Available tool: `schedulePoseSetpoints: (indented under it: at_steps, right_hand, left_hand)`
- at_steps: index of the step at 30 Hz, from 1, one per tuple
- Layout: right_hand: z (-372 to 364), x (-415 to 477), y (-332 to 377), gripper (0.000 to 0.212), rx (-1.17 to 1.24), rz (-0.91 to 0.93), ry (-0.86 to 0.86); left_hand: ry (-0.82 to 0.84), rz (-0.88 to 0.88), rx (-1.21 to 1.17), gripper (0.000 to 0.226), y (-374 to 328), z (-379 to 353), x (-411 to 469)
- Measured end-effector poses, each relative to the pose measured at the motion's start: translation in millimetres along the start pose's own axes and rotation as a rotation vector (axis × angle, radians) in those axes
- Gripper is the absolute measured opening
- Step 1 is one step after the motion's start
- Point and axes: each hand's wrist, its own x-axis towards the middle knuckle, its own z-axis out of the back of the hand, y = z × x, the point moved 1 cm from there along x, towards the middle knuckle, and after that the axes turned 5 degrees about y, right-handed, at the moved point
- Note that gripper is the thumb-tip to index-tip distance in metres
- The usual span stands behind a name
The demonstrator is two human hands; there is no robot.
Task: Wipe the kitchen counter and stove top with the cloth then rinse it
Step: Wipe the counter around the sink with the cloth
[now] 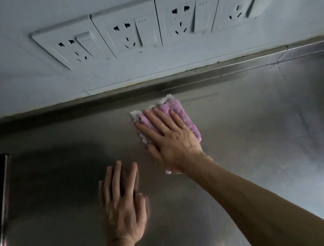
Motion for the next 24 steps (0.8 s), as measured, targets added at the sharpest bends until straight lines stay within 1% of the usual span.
schedulePoseSetpoints:
  at_steps: [4, 8, 11, 14, 15, 16, 19, 20, 22, 24]
  right_hand:
    - [21.6, -9.4, -69.1, 0.062, -0.013, -0.223, -0.119]
    - [30.5, -43.8, -124.4, 0.062, -0.039, -0.317, -0.108]
    - [31.5, -44.4, -121.4, 0.063, -0.011, -0.398, -0.149]
    - [32.2, -26.4, -82.6, 0.065, 0.050, -0.592, -0.215]
    - [30.4, -20.9, -64.2, 0.064, 0.052, -0.601, -0.229]
    - [25.4, -16.4, -43.7, 0.063, 0.048, -0.553, -0.216]
    - [-1.4, -9.9, 22.2, 0.066, 0.093, -0.303, -0.087]
    - [-8.6, -10.3, 36.5, 0.067, 0.110, -0.262, -0.063]
    - [-14.5, -12.4, 45.3, 0.066, 0.130, -0.224, -0.050]
    - [-11.3, -18.3, 33.4, 0.066, 0.125, -0.177, -0.049]
  left_hand:
    - [-0.006, -0.011, -0.013, 0.074, 1.5, -1.5, 1.6]
    - [0.005, -0.006, -0.041, 0.073, 1.8, -2.7, 1.5]
    - [0.008, -0.010, -0.034, 0.074, 2.9, -1.9, 1.2]
    - [-0.001, -0.013, -0.029, 0.074, 3.5, -2.9, 1.0]
    - [-0.005, -0.009, -0.025, 0.074, 4.1, -3.6, 0.4]
    - [-0.008, -0.006, -0.020, 0.074, 4.4, -4.3, 0.1]
    - [-0.021, -0.003, -0.006, 0.074, 5.8, -7.5, 2.2]
    - [-0.026, -0.003, 0.006, 0.074, 6.3, -8.6, 3.2]
    - [-0.030, -0.005, 0.024, 0.073, 6.4, -8.7, 3.9]
    - [-0.031, -0.012, 0.023, 0.072, 6.1, -8.0, 3.9]
